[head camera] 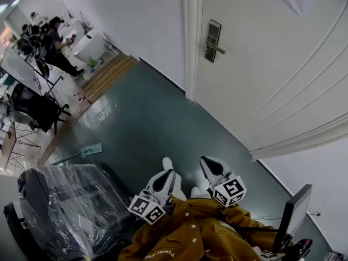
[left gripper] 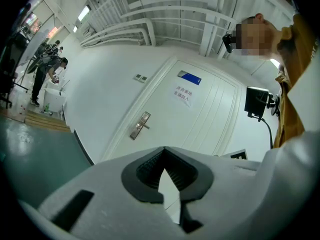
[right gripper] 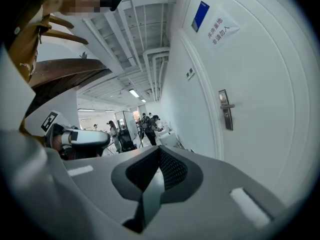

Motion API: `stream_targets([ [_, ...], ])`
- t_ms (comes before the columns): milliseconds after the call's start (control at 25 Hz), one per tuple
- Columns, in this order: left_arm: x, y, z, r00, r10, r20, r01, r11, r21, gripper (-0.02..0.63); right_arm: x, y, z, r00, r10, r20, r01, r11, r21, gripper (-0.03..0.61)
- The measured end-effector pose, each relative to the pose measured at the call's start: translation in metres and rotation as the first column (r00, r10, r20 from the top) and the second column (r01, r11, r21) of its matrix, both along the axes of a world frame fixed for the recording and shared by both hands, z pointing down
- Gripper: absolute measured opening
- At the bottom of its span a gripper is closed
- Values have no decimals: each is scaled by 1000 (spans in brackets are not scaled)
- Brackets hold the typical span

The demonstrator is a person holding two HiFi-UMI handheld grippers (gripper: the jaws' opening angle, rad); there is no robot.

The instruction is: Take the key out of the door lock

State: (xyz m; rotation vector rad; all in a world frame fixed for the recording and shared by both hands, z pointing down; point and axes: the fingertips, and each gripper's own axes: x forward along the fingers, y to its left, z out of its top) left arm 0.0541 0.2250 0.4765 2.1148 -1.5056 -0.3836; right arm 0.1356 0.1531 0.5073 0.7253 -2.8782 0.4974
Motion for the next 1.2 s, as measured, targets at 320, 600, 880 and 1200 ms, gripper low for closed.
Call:
stream_targets([
  [320, -97, -122, 3, 996, 81, -25, -80, 997, 8, -2, -80, -114, 7, 997, 80, 0, -80, 996, -24, 6],
  [600, -164, -211, -17, 988, 155, -10, -155, 987, 32, -2, -154, -201, -21, 989, 137, 55, -136, 991, -15, 6],
  [880, -170, -263, -18, 982, 181, -44, -180, 983, 18, -2, -159, -281, -25, 976, 199, 85, -198, 980, -23, 6],
  [1200, -162, -295, -21, 984, 167, -57, -167, 986, 17, -2, -115, -416, 5, 730, 493, 473, -304, 855, -421, 68],
])
